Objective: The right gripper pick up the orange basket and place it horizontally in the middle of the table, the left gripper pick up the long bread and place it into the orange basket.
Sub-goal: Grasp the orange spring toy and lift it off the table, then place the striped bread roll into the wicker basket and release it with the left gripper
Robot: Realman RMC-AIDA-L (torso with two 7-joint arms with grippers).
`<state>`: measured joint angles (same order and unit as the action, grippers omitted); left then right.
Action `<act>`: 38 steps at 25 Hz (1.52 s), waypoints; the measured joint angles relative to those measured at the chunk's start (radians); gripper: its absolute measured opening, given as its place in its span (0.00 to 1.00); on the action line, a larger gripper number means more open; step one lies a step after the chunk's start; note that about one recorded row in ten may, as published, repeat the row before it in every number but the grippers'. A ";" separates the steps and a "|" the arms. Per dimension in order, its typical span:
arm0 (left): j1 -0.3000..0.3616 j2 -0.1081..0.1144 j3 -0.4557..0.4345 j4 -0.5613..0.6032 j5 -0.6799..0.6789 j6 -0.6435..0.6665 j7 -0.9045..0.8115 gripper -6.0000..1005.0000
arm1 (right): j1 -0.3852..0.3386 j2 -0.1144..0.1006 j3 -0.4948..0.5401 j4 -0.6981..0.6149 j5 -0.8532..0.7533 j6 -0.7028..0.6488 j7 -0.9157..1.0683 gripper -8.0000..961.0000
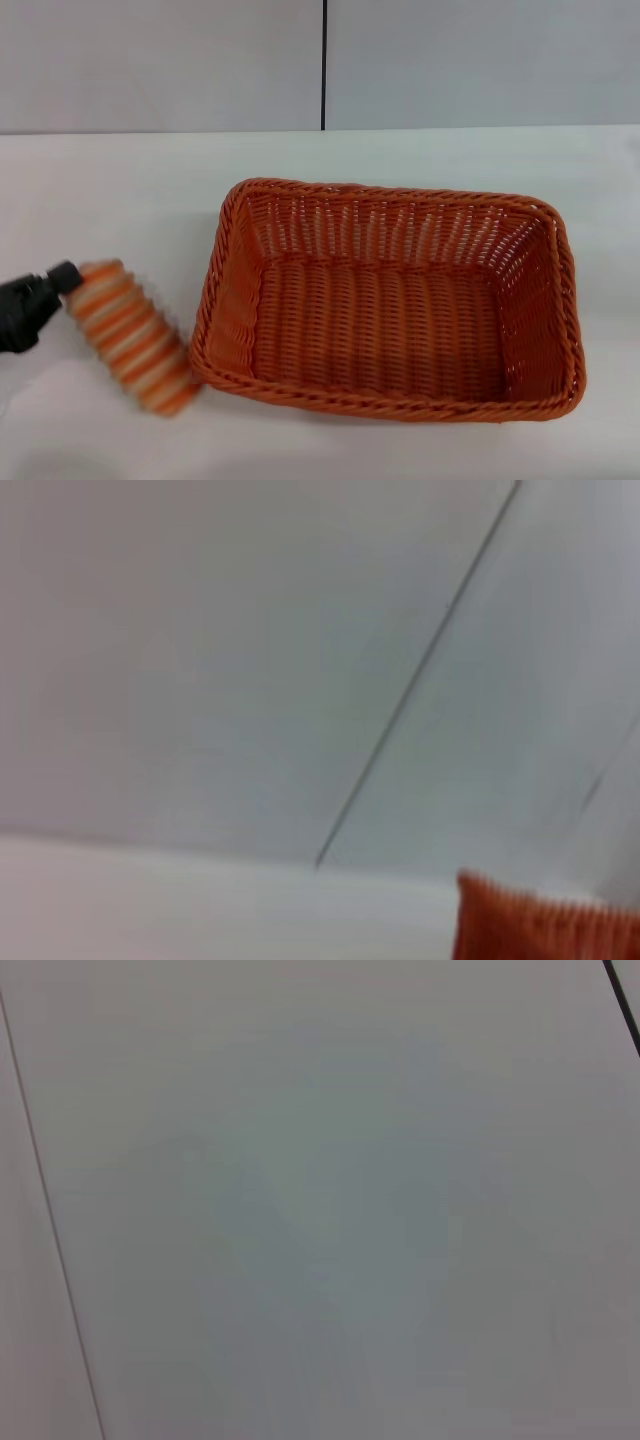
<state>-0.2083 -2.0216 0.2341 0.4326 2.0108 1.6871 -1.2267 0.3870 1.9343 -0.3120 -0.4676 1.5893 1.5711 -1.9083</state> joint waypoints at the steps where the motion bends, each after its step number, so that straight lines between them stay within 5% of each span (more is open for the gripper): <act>1: 0.000 0.000 -0.005 0.000 -0.022 0.016 -0.004 0.02 | 0.000 0.000 0.000 0.000 0.000 0.000 0.000 0.54; 12: -0.024 -0.008 -0.035 0.000 -0.230 0.139 -0.020 0.02 | 0.004 0.006 0.001 0.003 0.001 0.000 0.000 0.54; 21: -0.105 -0.037 -0.031 -0.024 -0.344 0.232 -0.042 0.02 | 0.008 0.017 0.006 0.003 0.002 0.001 0.000 0.54; 22: -0.183 -0.039 -0.022 -0.079 -0.351 0.268 -0.035 0.02 | 0.008 0.020 0.007 0.003 0.002 0.002 0.000 0.54; 28: -0.267 -0.044 0.106 -0.116 -0.349 0.268 -0.028 0.02 | 0.006 0.025 0.004 0.003 0.002 0.003 0.000 0.54; 33: -0.296 -0.048 0.214 -0.157 -0.352 0.261 0.064 0.02 | 0.011 0.026 -0.001 0.013 0.001 0.001 0.000 0.54; 38: -0.295 -0.049 0.215 -0.223 -0.356 0.259 0.142 0.02 | 0.021 0.026 -0.002 0.016 -0.006 0.001 0.000 0.54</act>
<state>-0.5032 -2.0705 0.4487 0.2101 1.6545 1.9466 -1.0844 0.4081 1.9603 -0.3144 -0.4516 1.5832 1.5717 -1.9082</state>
